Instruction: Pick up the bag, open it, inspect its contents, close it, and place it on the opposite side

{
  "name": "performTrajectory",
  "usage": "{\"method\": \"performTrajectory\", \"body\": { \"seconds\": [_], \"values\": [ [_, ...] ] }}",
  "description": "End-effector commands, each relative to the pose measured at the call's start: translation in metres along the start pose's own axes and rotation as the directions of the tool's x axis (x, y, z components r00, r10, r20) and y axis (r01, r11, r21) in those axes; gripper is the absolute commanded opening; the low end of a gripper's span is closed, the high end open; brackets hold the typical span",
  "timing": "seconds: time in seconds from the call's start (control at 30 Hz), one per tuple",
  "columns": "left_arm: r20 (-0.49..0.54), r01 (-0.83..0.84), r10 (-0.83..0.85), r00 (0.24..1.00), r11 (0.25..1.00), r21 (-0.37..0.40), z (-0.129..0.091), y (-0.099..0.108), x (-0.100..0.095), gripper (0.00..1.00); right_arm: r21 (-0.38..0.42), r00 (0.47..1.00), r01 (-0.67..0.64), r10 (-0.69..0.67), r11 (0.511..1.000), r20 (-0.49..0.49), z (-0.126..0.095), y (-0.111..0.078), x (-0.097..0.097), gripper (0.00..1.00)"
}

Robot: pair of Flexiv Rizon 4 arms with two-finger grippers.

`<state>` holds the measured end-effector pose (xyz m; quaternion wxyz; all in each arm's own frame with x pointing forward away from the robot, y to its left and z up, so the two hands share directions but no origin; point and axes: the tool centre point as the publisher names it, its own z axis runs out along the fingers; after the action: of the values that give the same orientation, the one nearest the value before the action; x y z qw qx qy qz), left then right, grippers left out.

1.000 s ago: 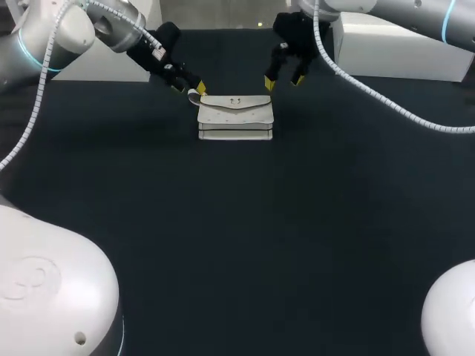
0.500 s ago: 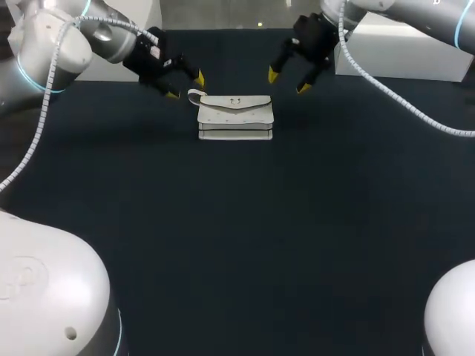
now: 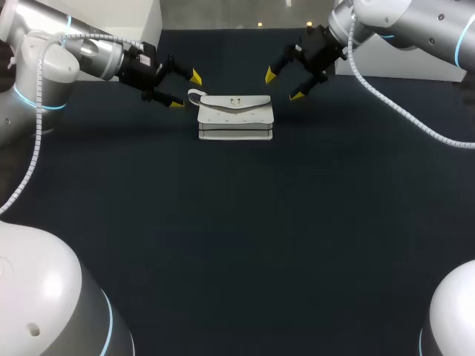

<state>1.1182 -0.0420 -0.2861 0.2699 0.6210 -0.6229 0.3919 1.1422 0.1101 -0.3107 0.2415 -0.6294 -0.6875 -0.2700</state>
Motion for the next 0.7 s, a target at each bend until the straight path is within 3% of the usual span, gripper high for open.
{"method": "performTrajectory", "body": {
  "seconds": [0.03, 0.4, 0.57, 0.7],
  "values": [
    [-0.135, -0.009, -0.009, 0.991, 0.991, -0.134, 0.010, -0.022, -0.014, 1.00, 0.021, 0.998, -0.004, 0.005, 1.000, -0.067, 0.007, 0.013, -0.008, 1.00],
    [-0.165, 0.033, -0.059, 0.984, 0.987, -0.156, 0.032, -0.029, -0.024, 1.00, 0.061, 0.988, -0.044, 0.053, 0.997, -0.145, 0.023, 0.021, -0.016, 1.00],
    [-0.175, 0.054, -0.082, 0.981, 0.986, -0.160, 0.040, -0.029, -0.026, 1.00, 0.073, 0.984, -0.049, 0.060, 0.996, -0.166, 0.032, 0.023, -0.017, 0.81],
    [-0.182, 0.067, -0.096, 0.979, 0.985, -0.160, 0.044, -0.028, -0.028, 1.00, 0.082, 0.981, -0.053, 0.067, 0.995, -0.182, 0.037, 0.024, -0.018, 0.82]
  ]
}}
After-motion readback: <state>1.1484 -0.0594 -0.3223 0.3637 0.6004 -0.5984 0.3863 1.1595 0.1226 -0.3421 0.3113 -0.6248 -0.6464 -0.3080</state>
